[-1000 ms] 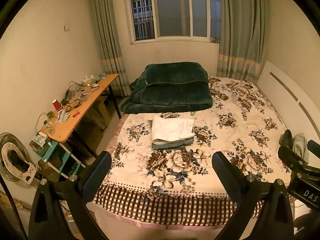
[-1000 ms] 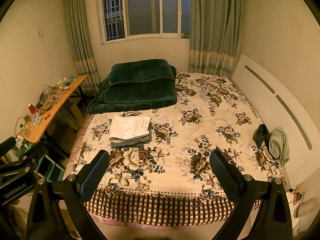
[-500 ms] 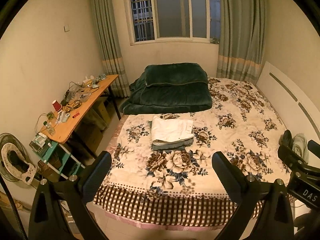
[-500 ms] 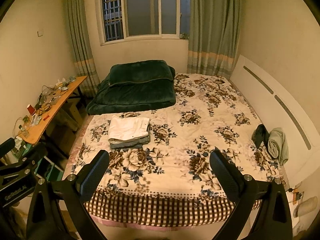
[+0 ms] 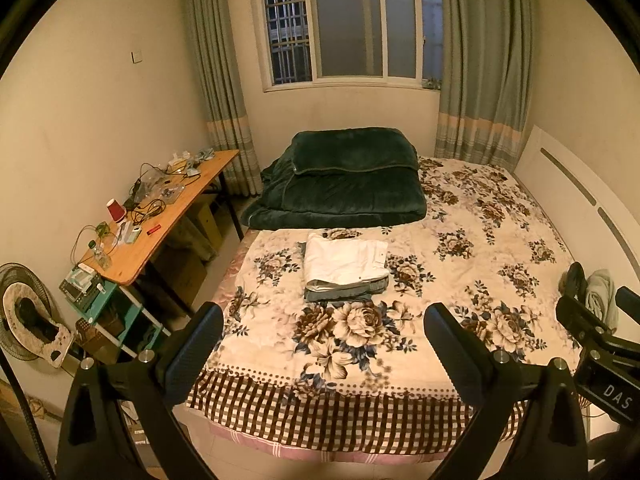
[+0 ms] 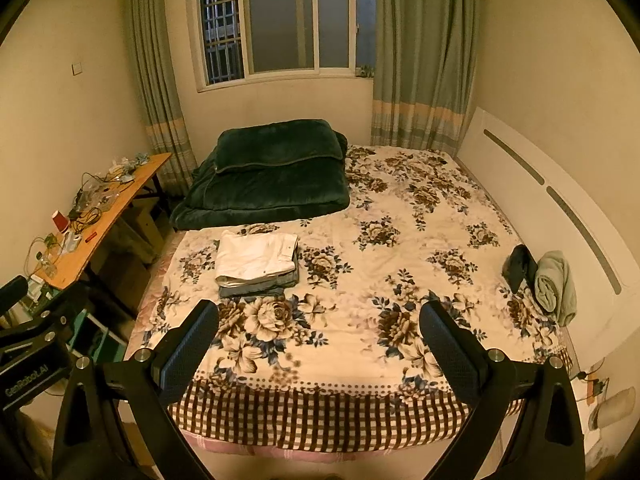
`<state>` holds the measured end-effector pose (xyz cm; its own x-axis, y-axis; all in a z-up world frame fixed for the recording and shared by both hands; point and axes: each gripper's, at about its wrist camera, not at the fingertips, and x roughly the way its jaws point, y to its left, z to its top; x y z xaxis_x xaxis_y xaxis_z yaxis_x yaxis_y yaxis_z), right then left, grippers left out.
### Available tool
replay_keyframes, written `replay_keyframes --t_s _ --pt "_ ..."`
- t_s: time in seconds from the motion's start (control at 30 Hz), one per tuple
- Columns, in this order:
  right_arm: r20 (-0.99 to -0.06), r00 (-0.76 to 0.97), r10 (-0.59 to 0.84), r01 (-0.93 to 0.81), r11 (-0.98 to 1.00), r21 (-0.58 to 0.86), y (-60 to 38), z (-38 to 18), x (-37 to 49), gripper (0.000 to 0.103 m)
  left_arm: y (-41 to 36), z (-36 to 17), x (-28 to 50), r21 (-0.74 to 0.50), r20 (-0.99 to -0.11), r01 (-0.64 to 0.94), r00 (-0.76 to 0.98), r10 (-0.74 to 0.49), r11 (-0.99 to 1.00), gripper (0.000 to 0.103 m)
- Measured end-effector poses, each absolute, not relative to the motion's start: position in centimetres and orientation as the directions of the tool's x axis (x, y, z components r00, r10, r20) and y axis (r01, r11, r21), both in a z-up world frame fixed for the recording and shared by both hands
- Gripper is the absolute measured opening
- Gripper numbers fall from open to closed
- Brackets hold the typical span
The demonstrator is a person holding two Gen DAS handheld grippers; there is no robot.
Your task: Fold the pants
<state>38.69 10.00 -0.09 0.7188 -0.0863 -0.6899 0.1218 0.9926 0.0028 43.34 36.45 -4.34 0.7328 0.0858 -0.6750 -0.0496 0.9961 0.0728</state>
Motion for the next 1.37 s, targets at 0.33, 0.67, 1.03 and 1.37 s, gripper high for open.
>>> replay_keyframes --t_s 0.33,0.67,1.03,1.37 --pt "-0.692 0.717 -0.084 0.122 0.993 0.006 10.1 -0.2 38.6 0.102 36.5 -4.4 42.9 0.077 -0.674 -0.057 0.733 0.094 0.995 0.103" --pt "-0.691 0.718 -0.084 0.124 0.992 0.008 10.1 -0.2 38.5 0.102 36.7 -4.5 42.7 0.080 -0.668 -0.065 0.737 0.102 0.995 0.103" --pt "-0.690 0.719 -0.087 0.125 0.992 0.004 10.2 -0.3 38.5 0.102 37.0 -4.8 41.8 0.078 -0.669 -0.078 0.735 0.110 0.994 0.103" --pt "-0.694 0.715 -0.083 0.123 0.992 0.008 10.6 -0.4 38.0 0.102 37.0 -4.9 41.1 0.079 -0.663 -0.084 0.740 0.115 0.993 0.103"
